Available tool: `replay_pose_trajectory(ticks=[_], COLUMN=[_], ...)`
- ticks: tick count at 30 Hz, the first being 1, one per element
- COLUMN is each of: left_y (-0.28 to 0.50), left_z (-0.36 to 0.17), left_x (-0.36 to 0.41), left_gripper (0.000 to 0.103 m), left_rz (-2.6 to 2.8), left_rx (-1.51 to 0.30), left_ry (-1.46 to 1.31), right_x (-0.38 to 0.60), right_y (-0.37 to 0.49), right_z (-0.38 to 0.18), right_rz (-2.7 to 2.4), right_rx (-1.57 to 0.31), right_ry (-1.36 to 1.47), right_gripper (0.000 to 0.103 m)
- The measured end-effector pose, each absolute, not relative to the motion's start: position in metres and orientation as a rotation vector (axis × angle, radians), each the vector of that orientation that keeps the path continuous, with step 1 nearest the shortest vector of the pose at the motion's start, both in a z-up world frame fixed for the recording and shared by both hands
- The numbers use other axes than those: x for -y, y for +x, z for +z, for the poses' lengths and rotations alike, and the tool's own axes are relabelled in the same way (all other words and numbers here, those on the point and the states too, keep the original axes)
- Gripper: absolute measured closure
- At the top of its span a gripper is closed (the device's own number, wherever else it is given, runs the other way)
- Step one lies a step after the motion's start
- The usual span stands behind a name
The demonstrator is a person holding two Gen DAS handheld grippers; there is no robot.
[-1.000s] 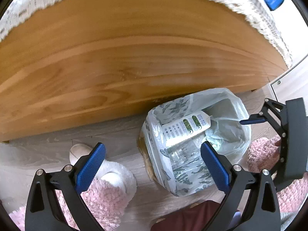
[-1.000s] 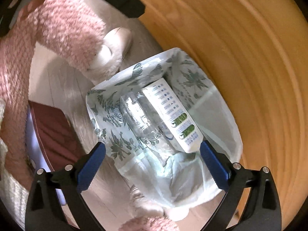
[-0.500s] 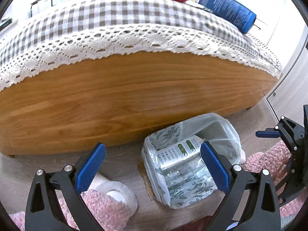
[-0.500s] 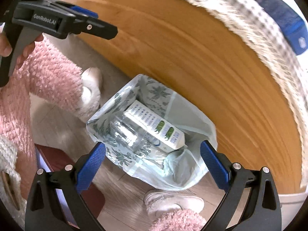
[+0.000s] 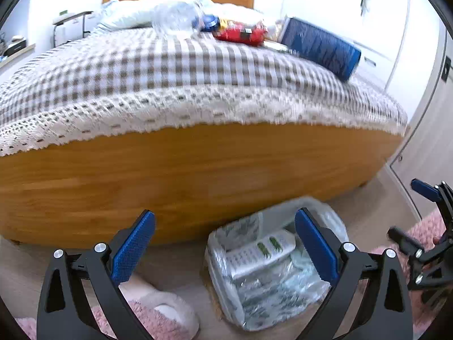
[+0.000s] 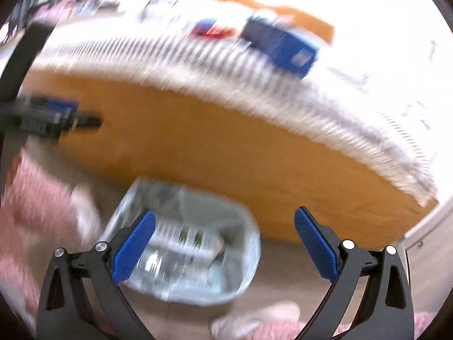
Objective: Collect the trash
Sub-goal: 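Raise both grippers out of the bin and move toward the bed, then grasp the blue supplement box on the bed with the right gripper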
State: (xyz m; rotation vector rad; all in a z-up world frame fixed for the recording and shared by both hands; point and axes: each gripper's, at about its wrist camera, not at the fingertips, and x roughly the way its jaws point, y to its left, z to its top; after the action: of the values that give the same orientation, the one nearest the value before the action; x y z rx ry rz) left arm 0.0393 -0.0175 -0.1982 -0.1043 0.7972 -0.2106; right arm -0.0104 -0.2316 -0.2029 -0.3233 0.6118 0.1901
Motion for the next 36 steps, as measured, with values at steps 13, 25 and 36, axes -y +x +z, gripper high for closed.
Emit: replay_pose_trajectory(ticks=[13,25,36], left_y=[0.034,0.033,0.043], left_z=[-0.171,-0.127,-0.108], left_x=[0.04,0.079,0.098], left_gripper=[0.007,0.007,0.007], left_rz=[-0.219,-0.299,-0.324], left_rx=[-0.672,-0.567,-0.547], left_ry=[-0.049,-0.055,-0.032], right_x=[0.268,0.298,0.308], right_y=[-0.007,-0.006,-0.001], right_z=[-0.176,-0.162,-0.131], right_rz=[0.029,-0.046,-0.001], right_rx=[-0.443,-0.362,-0.28], right_ry=[-0.14,-0.054,-0.011], right_gripper=[0.009,0.008,0.008])
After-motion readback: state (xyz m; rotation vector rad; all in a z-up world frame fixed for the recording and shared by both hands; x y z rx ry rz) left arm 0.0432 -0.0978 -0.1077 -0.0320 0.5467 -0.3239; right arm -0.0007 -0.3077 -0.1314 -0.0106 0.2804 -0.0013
